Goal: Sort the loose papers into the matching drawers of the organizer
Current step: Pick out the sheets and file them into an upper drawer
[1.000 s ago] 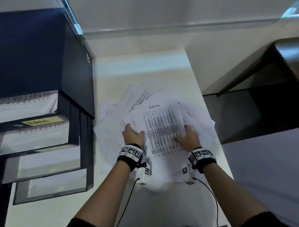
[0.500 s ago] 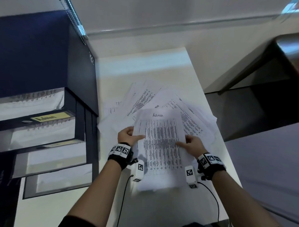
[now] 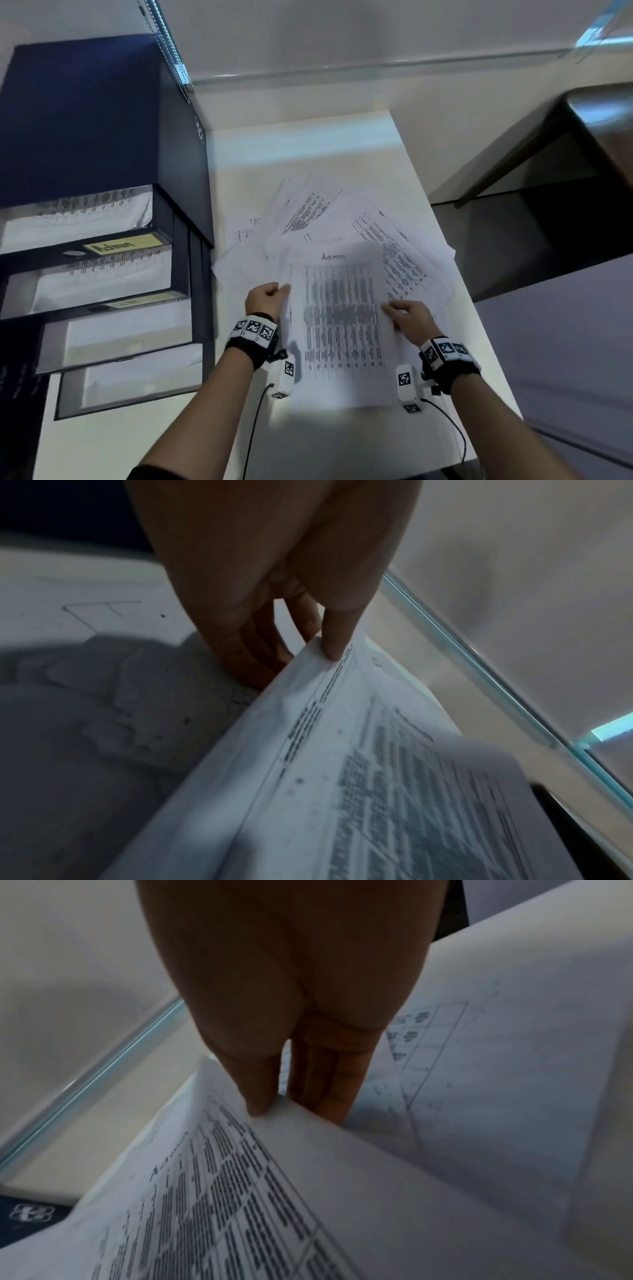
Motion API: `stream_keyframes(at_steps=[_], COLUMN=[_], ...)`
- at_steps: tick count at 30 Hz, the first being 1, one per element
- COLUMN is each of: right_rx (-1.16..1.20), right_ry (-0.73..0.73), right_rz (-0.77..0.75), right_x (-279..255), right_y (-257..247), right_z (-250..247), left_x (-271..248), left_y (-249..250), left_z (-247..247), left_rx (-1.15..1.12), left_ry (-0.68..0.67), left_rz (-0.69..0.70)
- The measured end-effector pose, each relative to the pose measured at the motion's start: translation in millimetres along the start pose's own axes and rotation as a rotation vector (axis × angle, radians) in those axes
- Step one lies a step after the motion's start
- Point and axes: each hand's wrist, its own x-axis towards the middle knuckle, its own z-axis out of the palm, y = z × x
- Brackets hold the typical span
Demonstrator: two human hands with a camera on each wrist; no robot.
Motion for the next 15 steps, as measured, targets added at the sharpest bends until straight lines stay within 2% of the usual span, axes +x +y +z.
stream_keyframes(at_steps=[4, 6, 10, 12, 15], right_rx=[-0.143, -0.152, -0.277, -0.322, -0.374], right_ry=[0.179, 0.201, 0.148, 0.143, 0.140], right_rz=[-0.348, -0.433, -0.306, -0.274, -0.197], right_x=[-18.8, -23.2, -17.1, -14.7, -11.5], right_y=[-13.9, -14.9, -9.5, -9.1, -8.6], right_z=[19.2, 26.7, 30.9, 32.9, 38.9], left_x=[-13.6, -19.4, -23.2, -26.3, -30.0], left_y=[5.3, 7.6, 5.9, 7.5, 8.4], left_z=[13.3, 15.4, 18.9, 19.6, 21.4], left_rx=[0.157, 0.223, 0.328, 0.287, 0.211], left_ry=[-0.044, -0.048, -0.020, 0.037, 0.027], left_rz=[0.063, 0.060, 0.118, 0.131, 0.156])
